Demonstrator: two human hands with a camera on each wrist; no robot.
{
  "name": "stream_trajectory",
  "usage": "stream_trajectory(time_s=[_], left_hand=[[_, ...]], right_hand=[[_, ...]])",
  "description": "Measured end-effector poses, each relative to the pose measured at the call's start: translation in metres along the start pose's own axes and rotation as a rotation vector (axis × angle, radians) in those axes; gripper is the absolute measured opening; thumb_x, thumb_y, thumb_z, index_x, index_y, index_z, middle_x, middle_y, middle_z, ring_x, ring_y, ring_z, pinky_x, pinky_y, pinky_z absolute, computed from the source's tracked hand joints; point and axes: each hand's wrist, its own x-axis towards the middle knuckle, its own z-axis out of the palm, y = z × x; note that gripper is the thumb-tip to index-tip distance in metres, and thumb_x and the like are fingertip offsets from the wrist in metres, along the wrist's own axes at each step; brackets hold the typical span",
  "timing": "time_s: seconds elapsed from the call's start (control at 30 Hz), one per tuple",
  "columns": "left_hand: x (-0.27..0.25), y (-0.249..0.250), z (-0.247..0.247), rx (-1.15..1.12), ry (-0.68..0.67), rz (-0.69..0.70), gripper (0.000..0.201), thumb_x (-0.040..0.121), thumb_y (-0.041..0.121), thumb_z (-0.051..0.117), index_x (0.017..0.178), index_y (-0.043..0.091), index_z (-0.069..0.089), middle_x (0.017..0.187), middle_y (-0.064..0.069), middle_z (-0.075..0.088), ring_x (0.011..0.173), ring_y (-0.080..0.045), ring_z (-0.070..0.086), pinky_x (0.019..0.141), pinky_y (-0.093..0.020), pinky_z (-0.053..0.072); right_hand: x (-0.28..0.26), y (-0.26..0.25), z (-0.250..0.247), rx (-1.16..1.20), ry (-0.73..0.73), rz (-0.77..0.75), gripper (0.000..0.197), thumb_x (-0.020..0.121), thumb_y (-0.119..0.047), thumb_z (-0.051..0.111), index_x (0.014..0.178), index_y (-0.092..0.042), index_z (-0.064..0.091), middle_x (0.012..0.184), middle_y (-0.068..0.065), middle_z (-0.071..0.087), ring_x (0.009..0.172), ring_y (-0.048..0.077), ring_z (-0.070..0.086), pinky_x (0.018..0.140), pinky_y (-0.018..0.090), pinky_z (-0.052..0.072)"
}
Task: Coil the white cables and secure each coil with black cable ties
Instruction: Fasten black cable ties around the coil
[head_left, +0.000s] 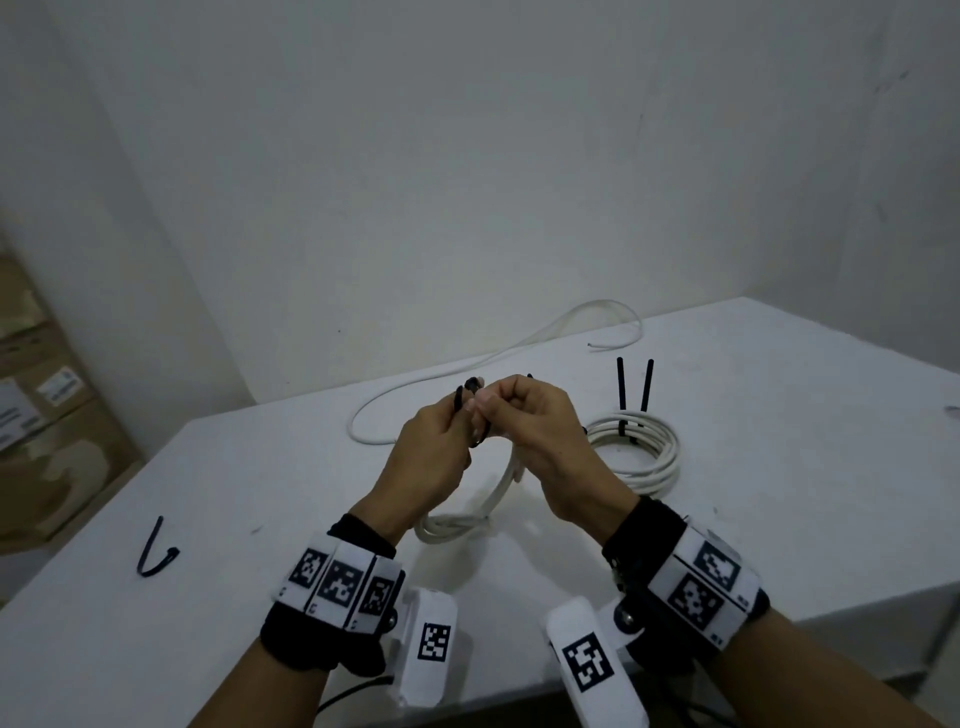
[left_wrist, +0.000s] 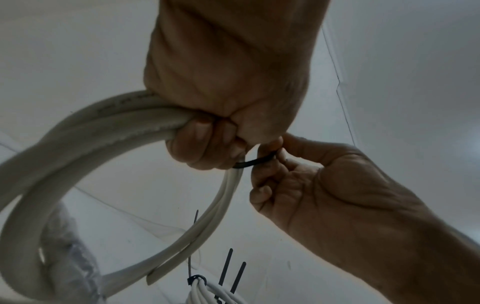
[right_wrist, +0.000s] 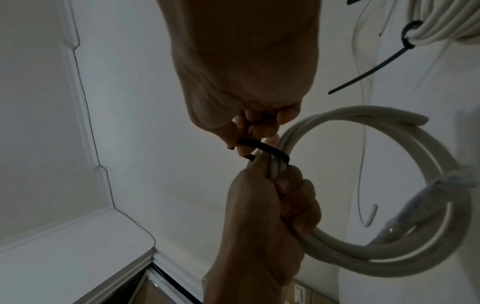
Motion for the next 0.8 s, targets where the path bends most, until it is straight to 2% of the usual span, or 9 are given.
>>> stream_trajectory(time_s=[0.13,0.3,0.4,0.47,0.53,0.57,0.6,0.67,0.8], left_hand=[[0.002,-0.005,0.0,0.102,0.028,0.052,0.044,0.1,0.05,0.034,0.097,0.019,0.065,0.048,0.01,0.045,0.042,-0.007,0.037,0.047,-0.025,0.031],[0.0,-0.003,0.002,0.15,0.052,0.081,0.044,0.101,0.048,0.033,0.077,0.024,0.06,0.051,0.008,0.047,0.046,-0.01,0.039,0.049,-0.023,0.032],[-0.001,0.0,0.001,0.197,0.059,0.094,0.042,0.102,0.044,0.034,0.077,0.023,0.062,0.053,0.007,0.049,0.049,-0.012,0.041,0.05,-0.023,0.034],[-0.001,0.0,0.001,0.241,0.063,0.093,0.038,0.102,0.039,0.035,0.087,0.024,0.066,0.053,0.008,0.05,0.049,-0.01,0.042,0.047,-0.018,0.033],[-0.001,0.0,0.001,0.275,0.073,0.088,0.038,0.103,0.035,0.036,0.105,0.014,0.067,0.053,0.011,0.051,0.047,-0.006,0.044,0.045,-0.014,0.031],[-0.001,0.001,0.002,0.29,0.076,0.089,0.038,0.103,0.034,0.036,0.102,0.013,0.067,0.052,0.012,0.051,0.045,-0.005,0.044,0.045,-0.014,0.031],[-0.002,0.002,0.003,0.3,0.078,0.096,0.038,0.103,0.032,0.036,0.09,0.015,0.067,0.051,0.012,0.05,0.044,-0.004,0.046,0.046,-0.016,0.031],[-0.007,0.004,0.006,0.305,0.081,0.114,0.042,0.103,0.026,0.036,0.067,0.02,0.056,0.052,0.012,0.052,0.043,0.002,0.048,0.046,-0.014,0.032],[-0.008,0.005,0.007,0.318,0.068,0.103,0.042,0.1,0.017,0.037,0.061,0.019,0.055,0.058,0.007,0.057,0.042,0.002,0.048,0.044,-0.011,0.033]], right_hand=[[0.001,-0.001,-0.001,0.002,-0.015,0.0,0.014,0.092,-0.003,0.053,0.08,0.002,0.059,0.065,0.006,0.06,0.058,0.012,0.059,0.066,0.022,0.052],[-0.001,-0.004,-0.002,0.002,-0.029,0.021,0.014,0.091,-0.003,0.053,0.085,0.008,0.06,0.063,0.007,0.058,0.051,0.006,0.057,0.058,0.015,0.05],[-0.003,-0.009,-0.003,-0.024,-0.039,0.048,0.012,0.09,-0.002,0.054,0.082,0.005,0.059,0.062,0.008,0.057,0.046,0.0,0.053,0.052,0.009,0.044],[-0.004,-0.01,-0.005,-0.062,-0.034,0.073,0.013,0.089,-0.003,0.055,0.078,0.002,0.059,0.062,0.007,0.057,0.045,-0.002,0.05,0.05,0.007,0.04],[-0.005,-0.011,-0.007,-0.089,-0.025,0.095,0.014,0.089,-0.005,0.056,0.076,0.001,0.059,0.063,0.008,0.058,0.045,-0.002,0.047,0.048,0.007,0.038],[-0.006,-0.013,-0.007,-0.099,-0.021,0.11,0.014,0.088,-0.005,0.056,0.076,0.001,0.059,0.063,0.008,0.058,0.044,-0.002,0.047,0.046,0.006,0.037],[-0.006,-0.014,-0.008,-0.106,-0.016,0.126,0.015,0.088,-0.005,0.056,0.074,0.001,0.058,0.063,0.008,0.058,0.042,-0.002,0.047,0.045,0.006,0.036],[-0.007,-0.017,-0.009,-0.116,-0.012,0.16,0.02,0.088,-0.004,0.056,0.069,-0.001,0.055,0.06,0.009,0.056,0.039,-0.001,0.046,0.042,0.006,0.035],[-0.005,-0.016,-0.012,-0.186,-0.037,0.242,0.017,0.085,-0.007,0.058,0.07,-0.003,0.053,0.059,0.011,0.056,0.042,0.007,0.04,0.037,0.01,0.029]])
